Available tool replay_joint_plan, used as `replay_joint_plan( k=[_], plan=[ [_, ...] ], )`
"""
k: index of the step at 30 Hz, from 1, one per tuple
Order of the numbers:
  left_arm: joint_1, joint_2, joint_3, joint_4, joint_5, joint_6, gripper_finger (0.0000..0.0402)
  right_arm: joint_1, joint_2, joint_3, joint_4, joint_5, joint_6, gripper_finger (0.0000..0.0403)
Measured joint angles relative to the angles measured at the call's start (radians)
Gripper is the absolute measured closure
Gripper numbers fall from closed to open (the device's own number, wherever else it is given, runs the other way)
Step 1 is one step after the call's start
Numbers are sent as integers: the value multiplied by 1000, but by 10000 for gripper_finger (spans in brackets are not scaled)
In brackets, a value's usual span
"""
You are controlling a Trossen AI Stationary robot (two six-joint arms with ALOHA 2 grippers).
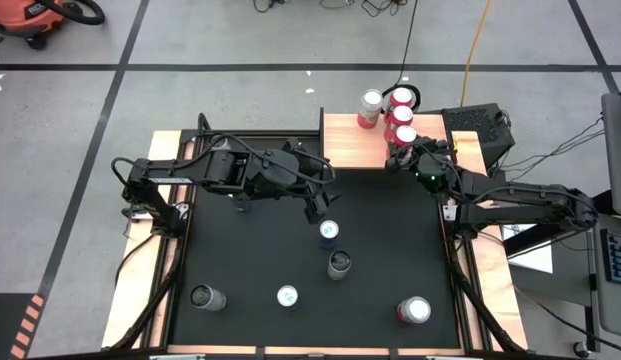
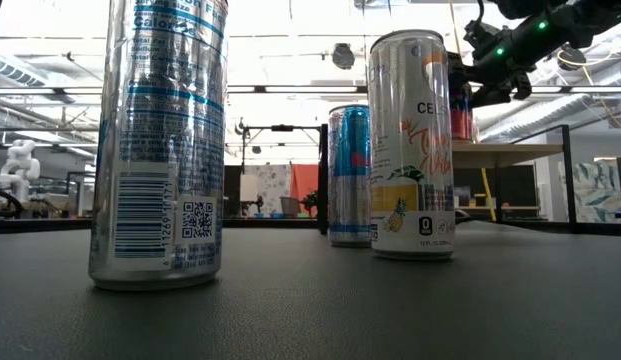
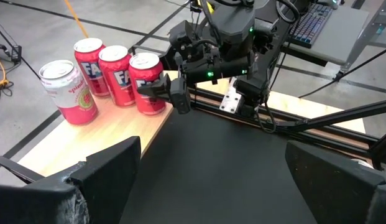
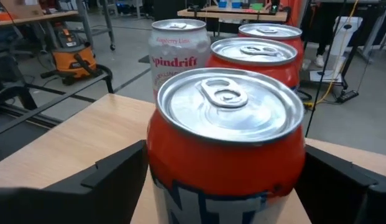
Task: Place canned beverage on shelf
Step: Put the red soda can on the shelf aligned with the other red soda cans
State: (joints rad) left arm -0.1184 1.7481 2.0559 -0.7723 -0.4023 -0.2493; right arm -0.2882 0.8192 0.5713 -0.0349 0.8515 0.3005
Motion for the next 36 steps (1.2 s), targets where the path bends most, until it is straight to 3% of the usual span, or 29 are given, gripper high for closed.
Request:
replay_joint_plan(
  k=[17,25,32,36],
  plan=[
    [0,0,0,-3,0,-6,2,0,-47,1,8,-19,1,51],
    [0,0,0,-33,0,-8,2,2,-127,3,20,-127,-1,50],
    [0,0,0,-34,0,-33,2,2,-183,105,4,-145,-118,50],
    [0,0,0,-42,0,-34,2,3,-185,194,-91,-151,-186,50]
  ],
)
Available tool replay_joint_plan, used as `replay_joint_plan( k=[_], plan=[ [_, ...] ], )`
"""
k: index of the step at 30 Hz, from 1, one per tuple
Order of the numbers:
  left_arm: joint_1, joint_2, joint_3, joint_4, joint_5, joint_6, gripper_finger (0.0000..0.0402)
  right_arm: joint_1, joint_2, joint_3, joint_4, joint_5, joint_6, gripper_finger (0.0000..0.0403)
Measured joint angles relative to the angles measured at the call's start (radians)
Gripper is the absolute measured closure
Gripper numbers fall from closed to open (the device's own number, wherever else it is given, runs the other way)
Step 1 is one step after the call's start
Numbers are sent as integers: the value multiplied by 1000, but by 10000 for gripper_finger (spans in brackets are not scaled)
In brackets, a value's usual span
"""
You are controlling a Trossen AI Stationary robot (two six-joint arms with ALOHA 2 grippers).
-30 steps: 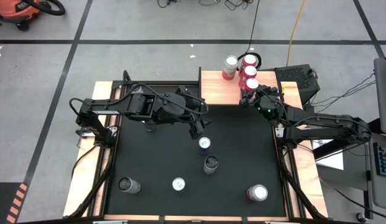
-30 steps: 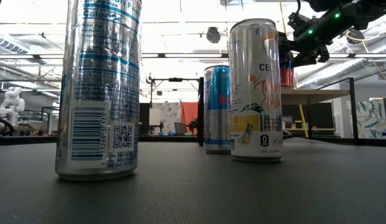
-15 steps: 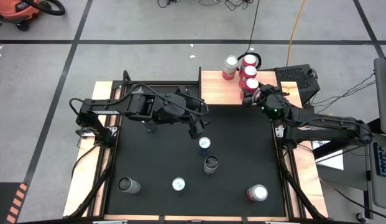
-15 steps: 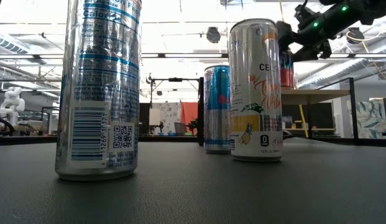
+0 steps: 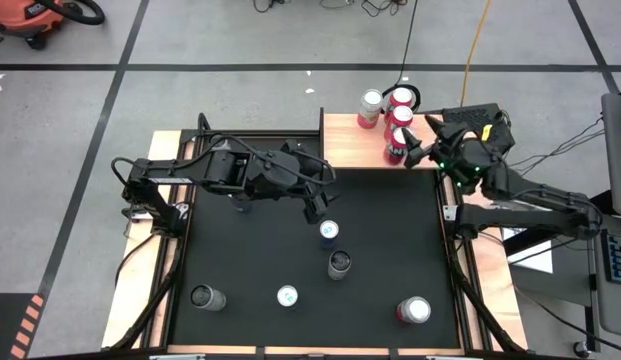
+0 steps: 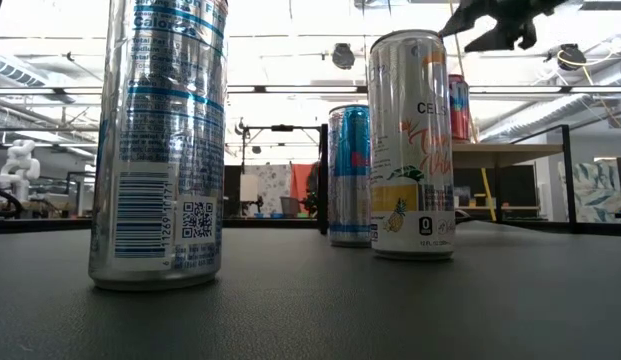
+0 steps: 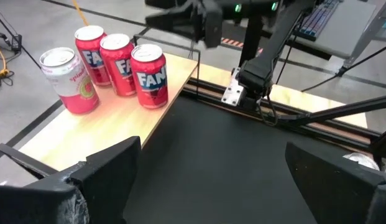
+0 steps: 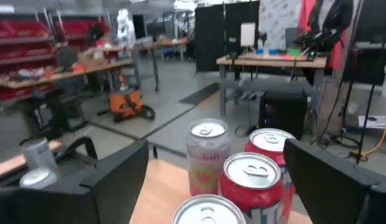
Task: Place canned beverage on shelf
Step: Put the red soda can on the shelf aligned with the other red soda cans
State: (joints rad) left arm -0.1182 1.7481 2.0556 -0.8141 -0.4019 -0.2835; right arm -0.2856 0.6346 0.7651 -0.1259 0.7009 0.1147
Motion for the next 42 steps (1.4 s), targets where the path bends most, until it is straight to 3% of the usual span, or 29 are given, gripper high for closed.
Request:
replay_joint_plan(
  k=[4,7,10,14,22,27,34,42],
  plan=[
    [0,0,0,-40,0,-1,2,29,9,103,-216,-92,96,50],
    [0,0,0,-82,0,-20,2,62,11,181,-328,-219,181,58],
    [0,0,0,-123,1,-46,2,96,10,234,-458,-346,300,80],
    [-2,0,0,-139,1,-52,2,152,11,204,-603,-464,430,121],
    [1,0,0,-138,0,-44,2,173,32,5,-395,-346,418,214],
    [1,0,0,-138,2,-49,2,154,56,-24,-368,-255,355,291],
    [-2,0,0,-138,5,-76,2,119,66,-25,-402,-252,289,384],
    [-9,0,0,-138,5,-78,2,61,66,-25,-401,-248,262,396]
  ],
)
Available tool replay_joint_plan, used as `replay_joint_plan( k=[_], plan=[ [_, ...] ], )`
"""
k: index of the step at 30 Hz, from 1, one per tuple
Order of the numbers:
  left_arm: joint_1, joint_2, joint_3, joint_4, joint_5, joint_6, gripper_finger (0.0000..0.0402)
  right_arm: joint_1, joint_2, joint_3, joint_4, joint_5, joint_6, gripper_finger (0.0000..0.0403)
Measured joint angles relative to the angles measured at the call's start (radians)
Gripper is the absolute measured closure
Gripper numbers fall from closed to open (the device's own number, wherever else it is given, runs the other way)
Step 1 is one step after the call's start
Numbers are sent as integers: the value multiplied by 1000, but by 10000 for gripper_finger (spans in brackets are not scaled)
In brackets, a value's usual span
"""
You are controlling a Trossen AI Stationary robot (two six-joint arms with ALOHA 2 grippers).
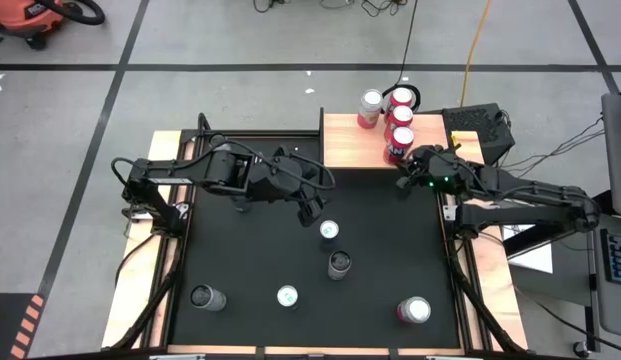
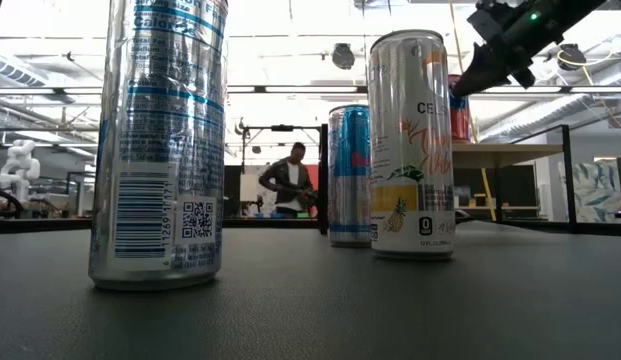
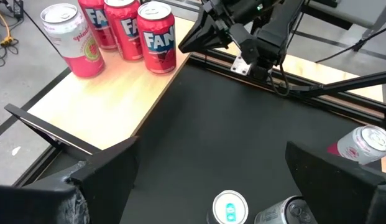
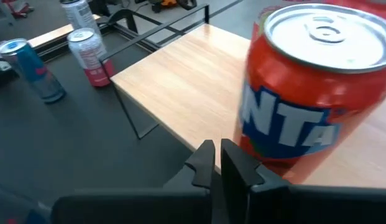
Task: Place canned beverage on shelf
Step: Put the red soda can on the shelf aligned with the other red soda cans
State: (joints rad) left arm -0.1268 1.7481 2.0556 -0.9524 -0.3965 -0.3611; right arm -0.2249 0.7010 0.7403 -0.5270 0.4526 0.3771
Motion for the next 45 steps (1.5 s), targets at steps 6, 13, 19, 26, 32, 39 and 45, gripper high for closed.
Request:
replay_joint_plan(
  k=[6,13,19,26,32,39,45],
  plan=[
    [-6,0,0,0,0,-1,2,-31,0,0,0,0,0,402],
    [-18,0,0,0,0,-1,2,-57,0,0,0,0,-5,402],
    [-19,0,0,0,-1,-2,2,-73,0,0,0,0,-5,403],
    [-19,0,0,0,-1,-2,2,-91,0,0,-6,0,-5,403],
    [-19,0,0,-1,-1,-4,2,-95,0,0,-40,0,1,403],
    [-19,0,0,-1,-1,-21,2,-96,4,0,23,-75,28,403],
    [-19,0,0,-1,-1,-24,2,-95,37,0,121,-87,-1,403]
  ],
)
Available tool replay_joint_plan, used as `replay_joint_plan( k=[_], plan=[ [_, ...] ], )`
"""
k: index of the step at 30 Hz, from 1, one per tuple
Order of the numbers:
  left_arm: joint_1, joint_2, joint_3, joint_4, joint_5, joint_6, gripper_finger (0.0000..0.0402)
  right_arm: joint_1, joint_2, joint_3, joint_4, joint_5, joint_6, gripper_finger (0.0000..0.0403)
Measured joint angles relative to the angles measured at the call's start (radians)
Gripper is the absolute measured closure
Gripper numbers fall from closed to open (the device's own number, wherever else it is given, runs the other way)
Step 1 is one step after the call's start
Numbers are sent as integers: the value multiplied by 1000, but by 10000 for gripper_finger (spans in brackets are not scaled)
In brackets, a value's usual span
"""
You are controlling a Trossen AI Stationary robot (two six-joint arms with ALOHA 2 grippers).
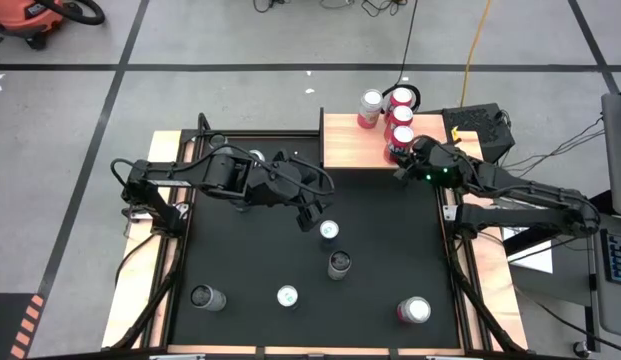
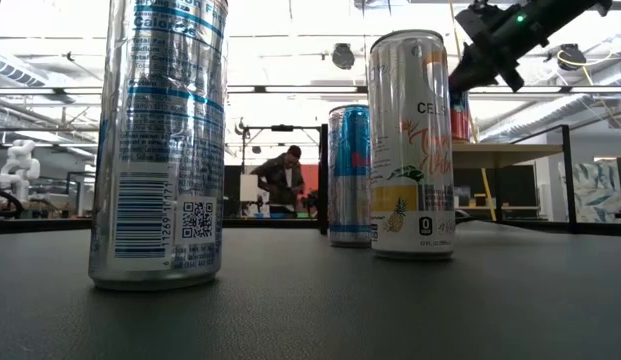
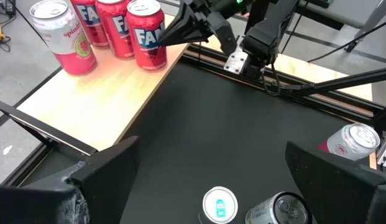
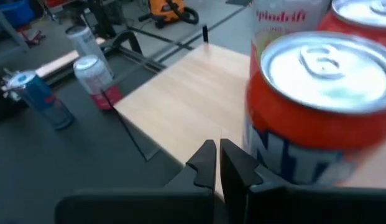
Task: Place canned beverage on shelf
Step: Put the red soda can on the shelf aligned with the other red soda cans
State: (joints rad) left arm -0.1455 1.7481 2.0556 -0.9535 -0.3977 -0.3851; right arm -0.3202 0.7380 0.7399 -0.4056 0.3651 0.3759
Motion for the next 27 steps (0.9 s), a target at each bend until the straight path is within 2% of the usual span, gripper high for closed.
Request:
replay_joint_plan(
  k=[6,10,15,27],
  plan=[
    [0,0,0,0,0,0,2,-1,75,0,60,5,-26,403],
    [-1,0,0,0,0,-3,2,-1,105,0,58,56,-21,403],
    [-10,0,0,0,-5,-5,2,-1,102,0,62,107,-30,403],
    [-15,0,0,-9,-8,-25,2,-1,87,0,49,110,-48,403]
  ],
)
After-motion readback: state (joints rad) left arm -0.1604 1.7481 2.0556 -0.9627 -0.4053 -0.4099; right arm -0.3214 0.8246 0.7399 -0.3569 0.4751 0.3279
